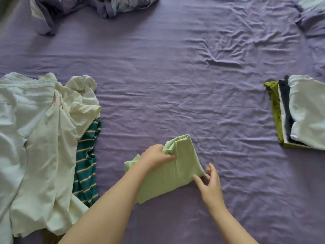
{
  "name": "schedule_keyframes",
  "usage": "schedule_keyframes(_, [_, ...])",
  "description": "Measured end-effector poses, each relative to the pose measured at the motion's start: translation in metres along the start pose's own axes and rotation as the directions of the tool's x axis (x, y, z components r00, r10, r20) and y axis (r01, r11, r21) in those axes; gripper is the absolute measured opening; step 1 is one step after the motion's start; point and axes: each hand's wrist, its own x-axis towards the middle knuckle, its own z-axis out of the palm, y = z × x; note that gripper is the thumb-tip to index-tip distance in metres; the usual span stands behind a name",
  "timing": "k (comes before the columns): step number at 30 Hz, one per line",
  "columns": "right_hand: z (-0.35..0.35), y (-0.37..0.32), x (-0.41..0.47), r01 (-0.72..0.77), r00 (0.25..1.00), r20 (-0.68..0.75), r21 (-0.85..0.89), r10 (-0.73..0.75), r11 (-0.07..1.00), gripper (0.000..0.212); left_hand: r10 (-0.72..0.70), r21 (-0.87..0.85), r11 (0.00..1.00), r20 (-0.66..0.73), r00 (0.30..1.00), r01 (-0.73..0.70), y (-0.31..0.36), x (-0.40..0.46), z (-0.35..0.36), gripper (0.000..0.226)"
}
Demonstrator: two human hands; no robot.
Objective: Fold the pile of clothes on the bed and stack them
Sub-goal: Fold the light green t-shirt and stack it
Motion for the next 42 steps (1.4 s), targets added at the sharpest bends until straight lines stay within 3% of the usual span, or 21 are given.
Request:
schedule_keyframes(2, [-0.007,0.002,0.002,-0.090,0.996,0.035,0.171,0.085,0.981,0.082,0.020,-0.290,0.957,0.022,1.000,-0.013,0.013,-0.010,0.007,0.032])
schedule_keyframes(4, [-0.020,0.000,0.005,-0.155,0.987,0.094,0.357,0.130,0.921,0.074,0.045,-0.572,0.820,0.072,0.996,0.005,0.035,-0.018,0.018,0.023])
schedule_keyframes(7, [-0.058,-0.013,0.015,-0.150,0.986,0.142,0.544,0.085,0.826,0.052,0.046,-0.785,0.619,0.062,0.997,0.020,0.085,-0.022,0.043,0.025])
schedule_keyframes(10, [-0.119,-0.026,0.034,-0.124,0.982,0.189,0.648,-0.001,0.751,0.056,0.056,-0.858,0.514,0.055,0.997,0.018,0.150,-0.018,0.073,0.027])
schedule_keyframes(13, [-0.198,-0.032,0.060,-0.040,0.983,0.165,0.617,-0.080,0.786,0.062,0.074,-0.892,0.450,0.078,0.994,0.037,0.216,-0.011,0.104,0.026])
schedule_keyframes(17, [-0.303,-0.045,0.100,0.110,0.978,0.100,0.509,-0.185,0.854,0.057,0.142,-0.879,0.476,0.064,0.988,-0.012,0.302,0.002,0.135,0.019])
schedule_keyframes(22, [-0.395,-0.068,0.153,0.252,0.963,-0.014,0.410,-0.270,0.877,0.061,0.287,-0.846,0.494,-0.062,0.956,-0.203,0.392,0.027,0.154,0.029])
schedule_keyframes(27, [-0.441,-0.078,0.205,0.325,0.945,-0.114,0.401,-0.305,0.856,0.057,0.388,-0.698,0.579,-0.220,0.895,-0.422,0.453,0.062,0.160,0.032])
schedule_keyframes(29, [-0.446,-0.072,0.227,0.331,0.943,-0.157,0.320,-0.294,0.888,0.055,0.369,-0.634,0.652,-0.214,0.905,-0.415,0.464,0.081,0.168,0.060])
schedule_keyframes(31, [-0.446,-0.060,0.245,0.270,0.959,-0.142,0.197,-0.245,0.942,0.069,0.320,-0.526,0.771,-0.168,0.932,-0.359,0.465,0.097,0.180,0.092])
schedule_keyframes(32, [-0.445,-0.052,0.251,0.232,0.969,-0.115,0.139,-0.217,0.963,0.075,0.308,-0.443,0.829,-0.150,0.939,-0.342,0.461,0.102,0.188,0.097])
schedule_keyframes(36, [-0.439,-0.028,0.261,0.228,0.971,-0.077,-0.008,-0.228,0.974,0.079,0.363,-0.067,0.921,-0.211,0.907,-0.384,0.442,0.113,0.210,0.086])
schedule_keyframes(38, [-0.438,-0.026,0.266,0.281,0.954,-0.110,-0.007,-0.280,0.960,0.076,0.466,0.260,0.880,-0.305,0.831,-0.398,0.440,0.119,0.212,0.077])
schedule_keyframes(39, [-0.437,-0.026,0.268,0.306,0.944,-0.127,-0.019,-0.306,0.952,0.075,0.553,0.439,0.803,-0.294,0.780,-0.403,0.442,0.122,0.212,0.074])
schedule_keyframes(41, [-0.436,-0.028,0.271,0.320,0.923,-0.172,-0.147,-0.343,0.936,0.074,0.682,0.669,0.605,-0.157,0.714,-0.431,0.449,0.131,0.211,0.070])
schedule_keyframes(42, [-0.434,-0.028,0.271,0.297,0.911,-0.204,-0.280,-0.359,0.913,0.075,0.688,0.721,0.540,-0.080,0.721,-0.435,0.453,0.136,0.211,0.072])
